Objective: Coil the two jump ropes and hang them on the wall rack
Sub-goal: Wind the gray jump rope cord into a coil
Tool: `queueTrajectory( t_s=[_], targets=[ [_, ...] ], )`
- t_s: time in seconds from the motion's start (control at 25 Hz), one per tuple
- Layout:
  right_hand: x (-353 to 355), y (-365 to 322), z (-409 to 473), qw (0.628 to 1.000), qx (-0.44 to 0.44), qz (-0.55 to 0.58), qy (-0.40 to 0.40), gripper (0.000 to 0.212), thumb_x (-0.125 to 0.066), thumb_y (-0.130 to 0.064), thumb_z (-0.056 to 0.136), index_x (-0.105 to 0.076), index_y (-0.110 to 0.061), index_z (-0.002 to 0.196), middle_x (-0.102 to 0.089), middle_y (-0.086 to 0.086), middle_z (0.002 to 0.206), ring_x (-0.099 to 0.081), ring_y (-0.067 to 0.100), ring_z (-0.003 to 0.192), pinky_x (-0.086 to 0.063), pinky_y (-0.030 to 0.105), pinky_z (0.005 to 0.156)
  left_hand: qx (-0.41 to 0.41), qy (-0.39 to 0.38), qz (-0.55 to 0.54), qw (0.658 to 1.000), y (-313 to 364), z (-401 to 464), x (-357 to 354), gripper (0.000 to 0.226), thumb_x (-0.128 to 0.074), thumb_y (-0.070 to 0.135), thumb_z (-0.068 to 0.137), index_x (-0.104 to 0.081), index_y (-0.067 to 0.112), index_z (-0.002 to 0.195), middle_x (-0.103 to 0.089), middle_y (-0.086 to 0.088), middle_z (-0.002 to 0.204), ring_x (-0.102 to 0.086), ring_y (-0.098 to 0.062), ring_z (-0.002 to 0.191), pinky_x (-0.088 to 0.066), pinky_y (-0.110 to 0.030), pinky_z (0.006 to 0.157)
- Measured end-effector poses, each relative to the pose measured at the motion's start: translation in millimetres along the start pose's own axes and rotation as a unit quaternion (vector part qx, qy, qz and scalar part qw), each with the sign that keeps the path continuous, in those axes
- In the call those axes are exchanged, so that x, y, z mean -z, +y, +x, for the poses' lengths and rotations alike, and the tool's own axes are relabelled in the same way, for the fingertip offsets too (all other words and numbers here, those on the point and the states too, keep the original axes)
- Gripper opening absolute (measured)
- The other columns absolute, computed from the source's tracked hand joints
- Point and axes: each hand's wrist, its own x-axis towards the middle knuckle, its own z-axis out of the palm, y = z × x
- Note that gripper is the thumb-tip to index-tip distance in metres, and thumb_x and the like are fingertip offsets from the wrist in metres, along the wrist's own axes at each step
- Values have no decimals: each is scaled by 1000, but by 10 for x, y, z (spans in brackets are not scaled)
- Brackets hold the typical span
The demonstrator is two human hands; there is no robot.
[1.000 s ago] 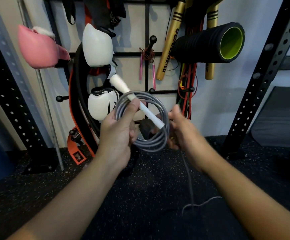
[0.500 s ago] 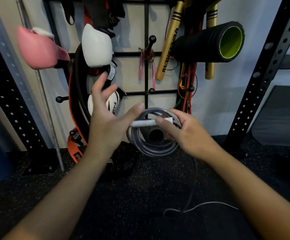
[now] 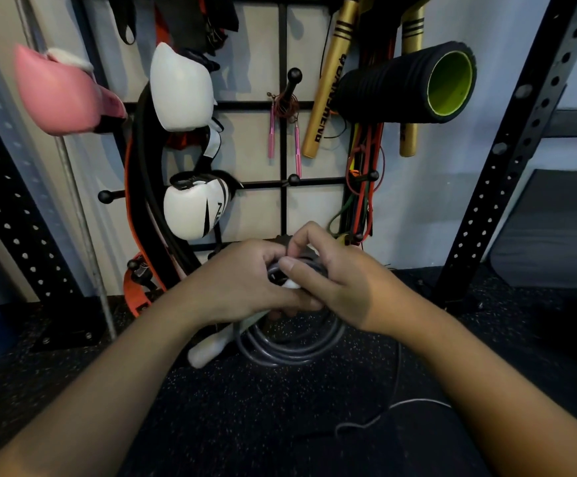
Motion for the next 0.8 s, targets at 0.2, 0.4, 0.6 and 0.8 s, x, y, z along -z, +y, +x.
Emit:
queueTrajectory(
  t_s=[0.2, 0.4, 0.6, 0.8],
  targets=[
    [-57, 35, 15, 995, -6, 53, 81, 22, -53, -50, 102, -52, -28, 99, -68, 8, 69, -49, 8, 49, -43, 36, 50, 26, -21, -3, 999, 37, 8, -69, 20, -80, 36, 86, -72, 23, 99, -67, 1, 59, -64, -15, 51, -53, -26, 51],
    [-26, 54, 18, 989, -40, 93, 113, 62, -26, -67, 100, -65, -21, 86, -65, 4, 70, -61, 18, 61, -51, 27, 56, 22, 18, -68, 997, -41, -19, 29, 30, -76, 46, 80, -74, 24, 101, -58, 4, 52, -55, -13, 45, -48, -26, 48],
    [123, 359, -2, 937, -87, 316, 119, 40, -51, -45, 103, -70, -15, 84, -41, 2, 55, -33, 17, 47, -29, 27, 46, -39, 272, -478, 835, -3, 75, 45, 26, -67, 39, 92, -59, 21, 76, -40, 9, 52, -40, -7, 42, -44, -23, 44],
    [-246, 188, 10, 911, -123, 390, 57, 44, -35, -55, 106, -66, -28, 124, -62, 4, 79, -50, 19, 51, -33, 27, 44, -12, 428, -636, 642, 99, 162, -161, 39, -61, 41, 99, -51, 17, 70, -44, 7, 54, -51, -7, 43, -55, -22, 53]
  ],
)
